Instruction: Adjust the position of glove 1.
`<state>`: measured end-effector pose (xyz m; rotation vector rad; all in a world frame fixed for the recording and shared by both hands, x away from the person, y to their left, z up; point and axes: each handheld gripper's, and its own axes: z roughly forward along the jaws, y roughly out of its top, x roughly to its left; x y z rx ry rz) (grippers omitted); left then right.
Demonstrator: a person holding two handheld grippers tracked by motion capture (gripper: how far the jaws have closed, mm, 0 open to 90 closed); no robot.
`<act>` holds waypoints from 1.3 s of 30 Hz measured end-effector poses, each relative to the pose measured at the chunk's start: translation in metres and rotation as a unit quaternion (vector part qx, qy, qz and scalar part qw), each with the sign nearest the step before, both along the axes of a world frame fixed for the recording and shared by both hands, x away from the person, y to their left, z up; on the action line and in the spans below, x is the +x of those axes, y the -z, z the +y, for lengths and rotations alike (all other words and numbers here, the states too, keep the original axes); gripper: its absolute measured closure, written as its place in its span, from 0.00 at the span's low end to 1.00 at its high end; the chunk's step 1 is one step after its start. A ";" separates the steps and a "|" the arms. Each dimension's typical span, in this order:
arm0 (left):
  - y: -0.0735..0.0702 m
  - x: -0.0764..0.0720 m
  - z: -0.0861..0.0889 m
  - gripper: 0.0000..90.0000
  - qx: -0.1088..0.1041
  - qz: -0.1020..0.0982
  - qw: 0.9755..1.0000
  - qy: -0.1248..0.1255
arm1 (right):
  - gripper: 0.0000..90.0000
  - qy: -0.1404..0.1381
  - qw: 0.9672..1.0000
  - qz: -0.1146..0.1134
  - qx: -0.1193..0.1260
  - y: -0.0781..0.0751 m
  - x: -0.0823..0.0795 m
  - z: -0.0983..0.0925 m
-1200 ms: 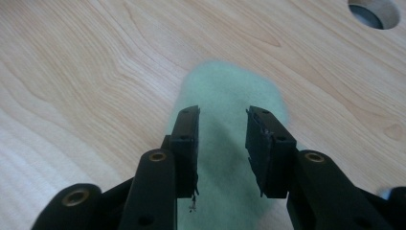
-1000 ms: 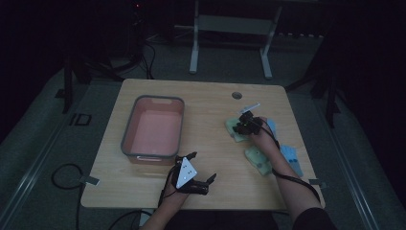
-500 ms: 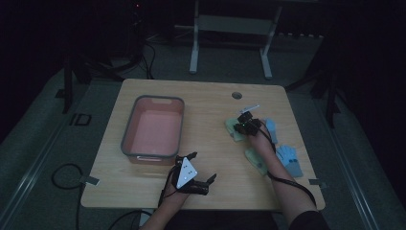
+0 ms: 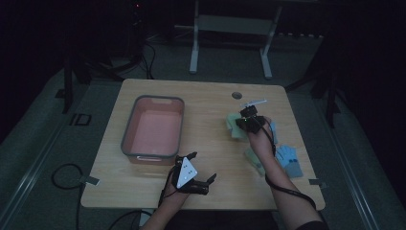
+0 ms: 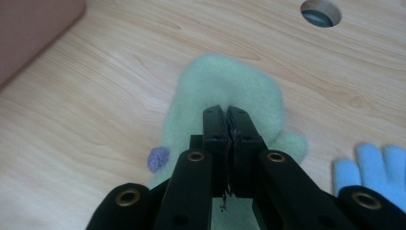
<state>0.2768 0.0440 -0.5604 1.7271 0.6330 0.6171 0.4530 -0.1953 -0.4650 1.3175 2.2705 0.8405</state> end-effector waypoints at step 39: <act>0.000 0.000 0.001 0.00 -0.007 0.000 1.000 0.006 | 0.97 0.046 0.999 0.024 -0.001 0.047 -0.097 0.052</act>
